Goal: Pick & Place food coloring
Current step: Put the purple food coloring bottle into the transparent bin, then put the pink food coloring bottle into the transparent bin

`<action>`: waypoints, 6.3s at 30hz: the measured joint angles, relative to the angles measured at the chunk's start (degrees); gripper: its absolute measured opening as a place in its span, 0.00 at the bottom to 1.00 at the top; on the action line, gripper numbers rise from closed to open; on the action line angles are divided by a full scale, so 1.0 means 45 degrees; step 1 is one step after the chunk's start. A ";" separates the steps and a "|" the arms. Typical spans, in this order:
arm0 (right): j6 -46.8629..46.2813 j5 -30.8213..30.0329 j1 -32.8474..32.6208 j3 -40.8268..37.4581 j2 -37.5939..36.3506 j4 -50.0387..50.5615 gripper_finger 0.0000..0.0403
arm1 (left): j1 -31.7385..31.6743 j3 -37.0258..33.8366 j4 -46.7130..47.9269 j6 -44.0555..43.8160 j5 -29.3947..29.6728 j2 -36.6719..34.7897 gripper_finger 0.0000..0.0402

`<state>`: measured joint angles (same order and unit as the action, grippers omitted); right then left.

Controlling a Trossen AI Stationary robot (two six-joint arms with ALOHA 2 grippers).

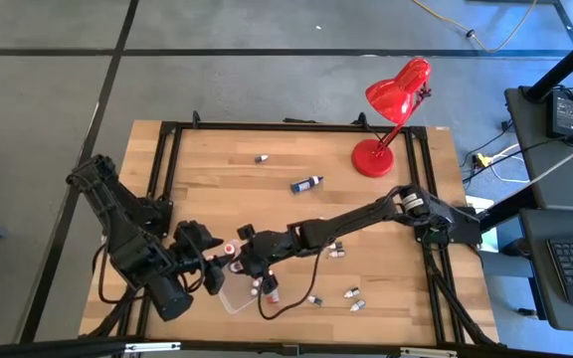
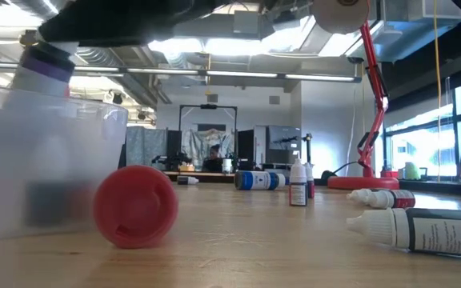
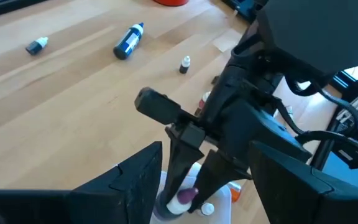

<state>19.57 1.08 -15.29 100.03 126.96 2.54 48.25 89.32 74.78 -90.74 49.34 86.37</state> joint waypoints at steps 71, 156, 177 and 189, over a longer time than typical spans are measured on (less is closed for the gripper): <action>-0.2951 -0.5257 0.1093 -0.7662 -0.8149 0.0394 0.38 | -0.0915 0.0000 -0.3167 -0.0505 -0.3291 0.4891 0.58; -0.4607 0.0584 0.1156 -1.1378 -0.9799 0.1083 0.38 | -0.5667 -0.1044 -0.6029 1.0916 -0.3488 0.0510 0.57; -0.4231 0.0344 0.0650 -1.1521 -0.6290 -0.0421 0.36 | -0.5212 -0.1049 -0.6052 0.9948 -0.3489 0.0588 0.58; -0.3943 0.0869 0.0603 -1.1521 -0.6077 -0.1163 0.29 | -0.4898 -0.1049 -0.6096 0.9289 -0.3077 0.0588 0.58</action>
<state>1.83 4.99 -12.58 48.18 99.61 -2.69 26.21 84.60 47.35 -48.94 35.50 89.01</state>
